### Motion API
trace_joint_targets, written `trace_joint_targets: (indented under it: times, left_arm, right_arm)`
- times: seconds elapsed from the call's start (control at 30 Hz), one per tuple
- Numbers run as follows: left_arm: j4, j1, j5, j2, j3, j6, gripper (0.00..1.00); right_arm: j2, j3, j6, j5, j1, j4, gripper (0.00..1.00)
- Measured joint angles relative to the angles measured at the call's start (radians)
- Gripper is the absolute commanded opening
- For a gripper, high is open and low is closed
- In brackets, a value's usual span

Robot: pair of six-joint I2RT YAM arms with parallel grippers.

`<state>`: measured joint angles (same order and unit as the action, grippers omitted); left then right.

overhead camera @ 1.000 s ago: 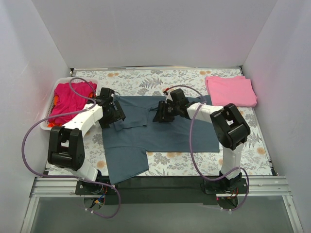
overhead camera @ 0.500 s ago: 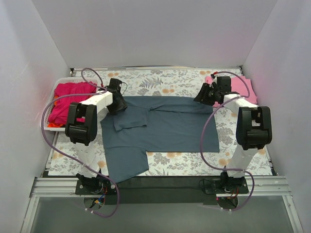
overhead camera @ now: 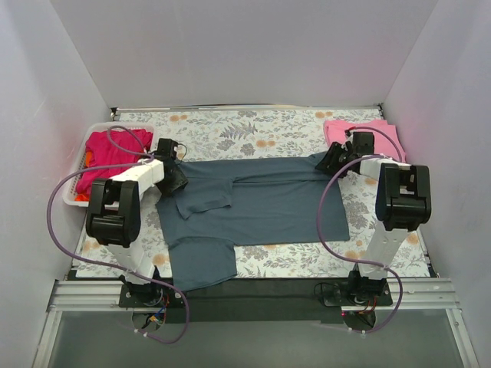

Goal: Fold and stack the t-shirts
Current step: Fold the tshirt

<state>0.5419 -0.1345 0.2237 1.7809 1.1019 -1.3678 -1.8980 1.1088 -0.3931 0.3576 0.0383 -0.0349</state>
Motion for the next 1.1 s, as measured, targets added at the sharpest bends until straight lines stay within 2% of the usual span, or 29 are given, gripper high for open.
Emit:
trace_joint_targets:
  times: [0.17,0.3,0.47,0.63,0.87,1.1]
  left_arm:
    - [0.031,0.006,-0.036,-0.045,-0.028,0.011,0.64]
    - [0.054,0.008,-0.049,-0.056,0.012,0.037,0.66]
    - [0.048,0.016,-0.018,-0.038,0.166,0.074,0.60]
    - [-0.003,0.018,0.006,0.063,0.296,0.099,0.55]
    - [-0.003,0.018,0.041,0.215,0.351,0.130,0.50]
    - [-0.005,0.019,0.066,0.259,0.400,0.142,0.46]
  right_arm:
    - [0.024,-0.019,0.004,-0.003,0.012,-0.010,0.45]
    - [0.056,-0.019,0.025,-0.018,-0.002,-0.045,0.45]
    - [0.106,0.016,0.053,-0.016,-0.050,-0.064,0.45]
    - [0.107,0.084,0.066,0.002,-0.106,-0.056,0.45]
    - [0.046,0.108,0.075,0.019,-0.111,-0.018,0.45]
    - [-0.026,0.106,0.078,0.005,-0.110,-0.015,0.44]
